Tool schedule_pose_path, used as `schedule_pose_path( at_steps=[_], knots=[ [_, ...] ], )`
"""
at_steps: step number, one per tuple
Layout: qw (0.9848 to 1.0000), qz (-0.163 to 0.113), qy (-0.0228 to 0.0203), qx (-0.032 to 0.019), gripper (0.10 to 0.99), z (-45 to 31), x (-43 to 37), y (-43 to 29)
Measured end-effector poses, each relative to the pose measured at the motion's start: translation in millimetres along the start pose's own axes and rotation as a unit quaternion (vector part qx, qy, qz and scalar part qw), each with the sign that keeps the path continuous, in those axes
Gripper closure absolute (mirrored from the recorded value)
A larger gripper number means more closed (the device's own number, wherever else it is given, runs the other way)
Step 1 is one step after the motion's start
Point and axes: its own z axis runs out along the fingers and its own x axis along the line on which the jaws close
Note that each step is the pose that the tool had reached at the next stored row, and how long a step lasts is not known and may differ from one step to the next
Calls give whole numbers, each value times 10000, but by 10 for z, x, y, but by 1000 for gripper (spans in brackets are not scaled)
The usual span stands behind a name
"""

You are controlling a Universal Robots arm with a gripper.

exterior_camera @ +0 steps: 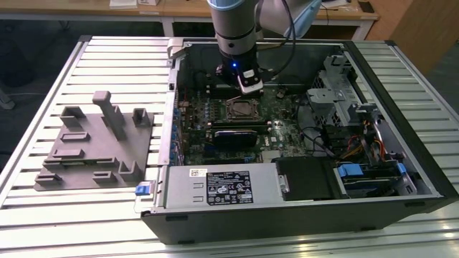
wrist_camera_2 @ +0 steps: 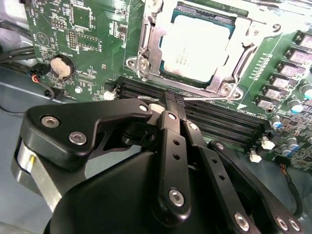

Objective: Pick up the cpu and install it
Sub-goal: 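Install the first cpu locking lever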

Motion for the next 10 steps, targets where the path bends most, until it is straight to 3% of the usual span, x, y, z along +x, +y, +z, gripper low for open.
schedule_pose_path(
  at_steps=[10],
  knots=[
    [10000,-17,-56,20,980,53,10,-6]
  ],
)
